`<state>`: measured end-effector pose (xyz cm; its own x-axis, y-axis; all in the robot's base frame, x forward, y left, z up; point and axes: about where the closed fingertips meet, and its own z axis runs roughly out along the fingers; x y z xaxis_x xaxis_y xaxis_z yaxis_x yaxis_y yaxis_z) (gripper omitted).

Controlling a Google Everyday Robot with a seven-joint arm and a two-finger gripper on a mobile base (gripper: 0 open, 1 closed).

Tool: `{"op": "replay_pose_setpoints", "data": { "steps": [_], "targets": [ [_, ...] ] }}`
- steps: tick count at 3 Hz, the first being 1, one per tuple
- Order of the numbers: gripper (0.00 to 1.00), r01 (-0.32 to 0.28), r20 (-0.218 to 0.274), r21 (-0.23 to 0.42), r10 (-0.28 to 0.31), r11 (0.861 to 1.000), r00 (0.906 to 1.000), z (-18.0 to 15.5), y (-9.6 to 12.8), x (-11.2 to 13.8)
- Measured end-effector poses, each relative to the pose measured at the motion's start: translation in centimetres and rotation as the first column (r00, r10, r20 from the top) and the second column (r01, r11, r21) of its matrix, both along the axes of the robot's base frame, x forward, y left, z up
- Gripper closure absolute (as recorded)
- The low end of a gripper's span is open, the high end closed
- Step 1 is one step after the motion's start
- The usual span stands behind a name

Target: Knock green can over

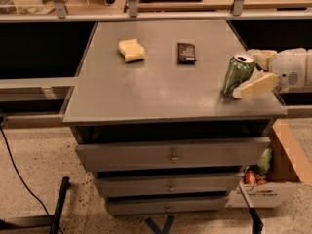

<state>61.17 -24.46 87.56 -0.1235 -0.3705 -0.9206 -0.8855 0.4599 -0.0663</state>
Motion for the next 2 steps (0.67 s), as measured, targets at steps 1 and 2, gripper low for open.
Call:
{"op": "replay_pose_setpoints", "data": {
  "steps": [1,2],
  "targets": [
    [0.0,0.005,0.015,0.044,-0.005,0.999,0.9999,-0.29,-0.15,0.1],
    [0.0,-0.005,0.032,0.09,0.002,0.996,0.9995,-0.4,0.29,0.35]
  ]
}}
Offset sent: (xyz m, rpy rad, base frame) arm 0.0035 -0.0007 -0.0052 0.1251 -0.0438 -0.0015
